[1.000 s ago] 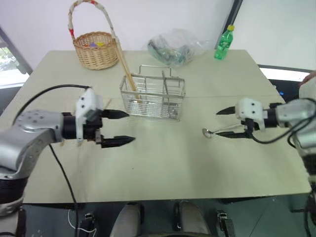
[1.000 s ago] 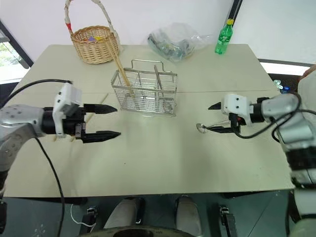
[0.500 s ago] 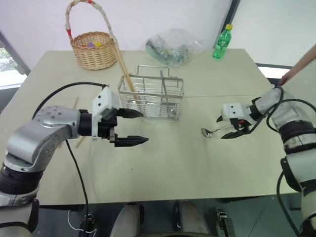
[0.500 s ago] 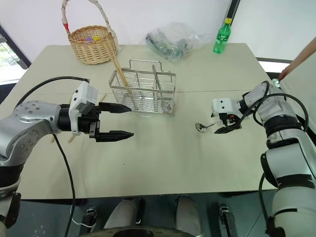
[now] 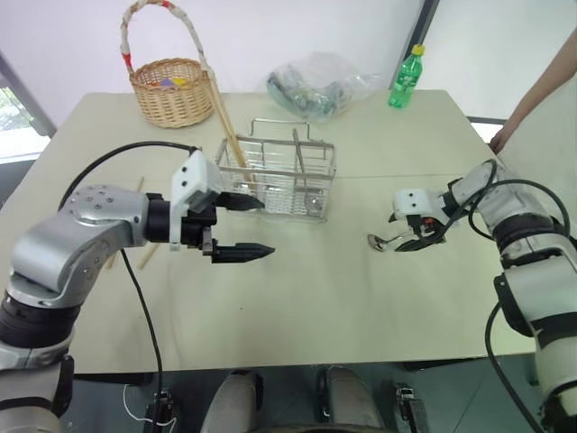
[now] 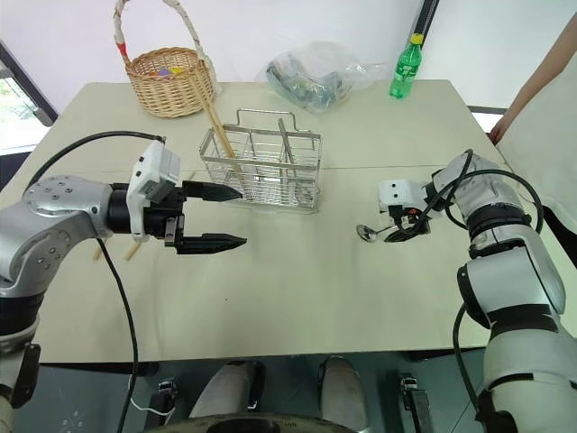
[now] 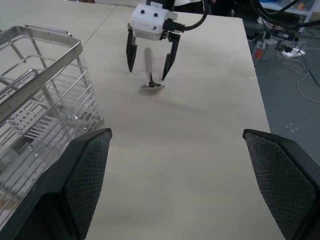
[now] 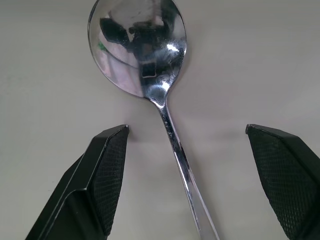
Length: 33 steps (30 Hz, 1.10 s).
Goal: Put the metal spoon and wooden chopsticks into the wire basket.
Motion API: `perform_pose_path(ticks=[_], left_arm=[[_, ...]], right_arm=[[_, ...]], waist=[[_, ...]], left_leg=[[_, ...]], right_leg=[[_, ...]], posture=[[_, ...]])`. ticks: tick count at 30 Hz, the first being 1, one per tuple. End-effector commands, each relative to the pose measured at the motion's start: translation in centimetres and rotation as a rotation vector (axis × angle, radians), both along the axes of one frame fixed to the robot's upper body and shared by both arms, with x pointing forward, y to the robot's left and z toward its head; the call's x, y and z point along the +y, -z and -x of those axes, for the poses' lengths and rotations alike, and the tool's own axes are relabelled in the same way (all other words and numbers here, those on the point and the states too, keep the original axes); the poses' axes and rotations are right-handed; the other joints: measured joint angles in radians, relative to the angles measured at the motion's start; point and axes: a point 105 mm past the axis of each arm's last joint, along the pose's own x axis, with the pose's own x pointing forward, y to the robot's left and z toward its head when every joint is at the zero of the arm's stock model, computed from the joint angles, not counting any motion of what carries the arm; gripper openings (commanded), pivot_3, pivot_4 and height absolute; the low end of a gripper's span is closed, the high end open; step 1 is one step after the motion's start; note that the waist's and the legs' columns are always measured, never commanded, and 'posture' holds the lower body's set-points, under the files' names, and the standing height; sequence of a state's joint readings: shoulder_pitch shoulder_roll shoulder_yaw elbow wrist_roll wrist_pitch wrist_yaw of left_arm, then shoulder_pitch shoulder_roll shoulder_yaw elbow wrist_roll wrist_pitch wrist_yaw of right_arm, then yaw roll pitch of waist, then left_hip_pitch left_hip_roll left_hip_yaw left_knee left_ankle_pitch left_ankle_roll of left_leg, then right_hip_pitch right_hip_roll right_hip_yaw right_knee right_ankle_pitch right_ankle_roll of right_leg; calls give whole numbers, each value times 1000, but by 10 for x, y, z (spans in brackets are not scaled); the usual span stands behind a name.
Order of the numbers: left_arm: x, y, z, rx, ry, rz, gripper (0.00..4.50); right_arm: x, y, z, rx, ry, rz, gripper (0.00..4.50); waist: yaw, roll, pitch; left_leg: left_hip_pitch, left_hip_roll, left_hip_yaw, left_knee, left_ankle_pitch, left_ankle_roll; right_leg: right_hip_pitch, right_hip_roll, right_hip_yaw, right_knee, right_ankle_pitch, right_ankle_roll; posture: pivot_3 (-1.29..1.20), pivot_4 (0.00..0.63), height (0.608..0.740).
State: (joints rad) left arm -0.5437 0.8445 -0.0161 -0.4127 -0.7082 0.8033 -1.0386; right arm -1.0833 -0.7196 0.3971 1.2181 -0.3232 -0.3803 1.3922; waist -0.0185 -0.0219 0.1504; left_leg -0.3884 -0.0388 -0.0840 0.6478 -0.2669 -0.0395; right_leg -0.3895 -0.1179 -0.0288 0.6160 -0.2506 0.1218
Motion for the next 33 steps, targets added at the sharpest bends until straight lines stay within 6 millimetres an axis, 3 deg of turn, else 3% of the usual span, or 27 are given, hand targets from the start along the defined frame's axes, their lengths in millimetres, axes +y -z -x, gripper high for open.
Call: perform_pose_path(ticks=[1, 6, 18, 23, 26, 29, 33], left_arm=[[1, -14, 1, -53, -3, 5, 4500], [2, -19, -1, -66, -8, 8, 4500], [1, -23, -6, -71, -8, 16, 4500], [4, -27, -9, -80, -23, 24, 4500], [10, -31, -14, -92, -54, 37, 4500], [14, -35, -19, -109, -83, 46, 4500], [21, -42, -24, -134, -112, 52, 4500]], right_arm=[[0, -3, -1, -8, 1, -4, 2500], [1, -2, -1, -3, 3, -14, 37], [4, -1, -3, -27, 7, -34, 37], [5, -14, -3, -80, -35, -78, 37], [12, -20, 10, -77, -152, -122, 37], [30, -32, 31, -105, -257, -223, 37], [53, -59, 75, -117, -317, -368, 37]], waist=[[-1, 0, 0], [-2, -1, 0], [-3, -1, 0], [-3, -1, 0], [-2, 0, 0], [3, 0, 0], [9, 1, 1]], left_leg=[[1, 0, 0, 0, 0, 0], [2, 0, 0, 0, 0, 0], [2, 0, 0, 0, 0, 0], [2, 0, 0, 0, 0, 0], [2, 0, 0, 0, 0, 0], [1, 1, -1, 0, 0, 0], [0, 1, -2, 0, 0, 0]], right_leg=[[1, 0, 0, 0, 0, 0], [1, 0, 0, 0, 0, 0], [1, 1, 0, 1, 0, 0], [1, 1, 0, 1, 0, 0], [1, 1, 0, 1, 0, 0], [1, 1, 0, 1, 0, 0], [0, 0, 0, 1, 0, 0]], posture=[[0, 150, 666], [0, 150, 666], [0, 150, 666], [0, 150, 666], [0, 150, 666], [0, 150, 666], [0, 150, 666]])
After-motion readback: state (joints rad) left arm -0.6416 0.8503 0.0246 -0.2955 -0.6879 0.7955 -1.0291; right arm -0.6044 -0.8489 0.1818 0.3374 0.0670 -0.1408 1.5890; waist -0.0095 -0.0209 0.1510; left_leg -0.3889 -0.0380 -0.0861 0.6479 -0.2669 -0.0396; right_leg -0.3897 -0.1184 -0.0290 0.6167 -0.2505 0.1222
